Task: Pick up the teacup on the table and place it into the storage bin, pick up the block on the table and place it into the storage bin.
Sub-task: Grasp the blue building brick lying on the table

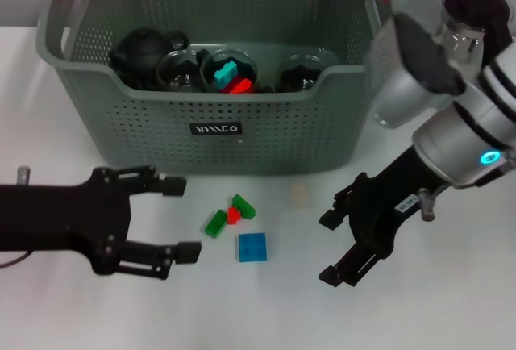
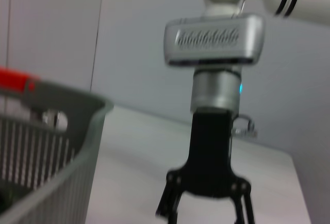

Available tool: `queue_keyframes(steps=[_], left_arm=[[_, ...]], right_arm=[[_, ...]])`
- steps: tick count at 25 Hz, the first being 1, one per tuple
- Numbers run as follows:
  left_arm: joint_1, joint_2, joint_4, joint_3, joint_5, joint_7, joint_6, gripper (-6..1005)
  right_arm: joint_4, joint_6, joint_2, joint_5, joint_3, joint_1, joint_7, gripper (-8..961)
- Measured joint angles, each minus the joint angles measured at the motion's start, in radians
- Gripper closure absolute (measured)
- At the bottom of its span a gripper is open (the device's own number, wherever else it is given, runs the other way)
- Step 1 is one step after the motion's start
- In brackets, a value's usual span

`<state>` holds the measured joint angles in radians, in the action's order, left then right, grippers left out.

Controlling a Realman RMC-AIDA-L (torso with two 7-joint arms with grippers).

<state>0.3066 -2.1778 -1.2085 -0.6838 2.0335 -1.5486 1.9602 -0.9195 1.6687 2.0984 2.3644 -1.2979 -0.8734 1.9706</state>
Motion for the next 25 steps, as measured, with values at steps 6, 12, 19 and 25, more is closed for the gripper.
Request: queue_keyframes(steps=[6, 12, 19, 25], left_arm=[[0.003, 0.001, 0.031, 0.029, 0.138, -0.003, -0.035, 79], [0.023, 0.007, 0.102, 0.05, 0.235, 0.0, -0.098, 80], [0.035, 0.011, 0.138, 0.052, 0.294, 0.006, -0.128, 80], [0.042, 0.01, 0.139, 0.052, 0.289, 0.007, -0.123, 80]], right_arm=[[0.008, -0.042, 0.007, -0.005, -0.094, -0.037, 0.01, 24], [0.012, -0.148, 0.011, -0.008, -0.265, -0.075, 0.073, 25], [0.018, -0.268, 0.014, -0.06, -0.428, -0.113, 0.114, 25], [0.029, -0.366, 0.015, -0.11, -0.548, -0.121, 0.14, 25]])
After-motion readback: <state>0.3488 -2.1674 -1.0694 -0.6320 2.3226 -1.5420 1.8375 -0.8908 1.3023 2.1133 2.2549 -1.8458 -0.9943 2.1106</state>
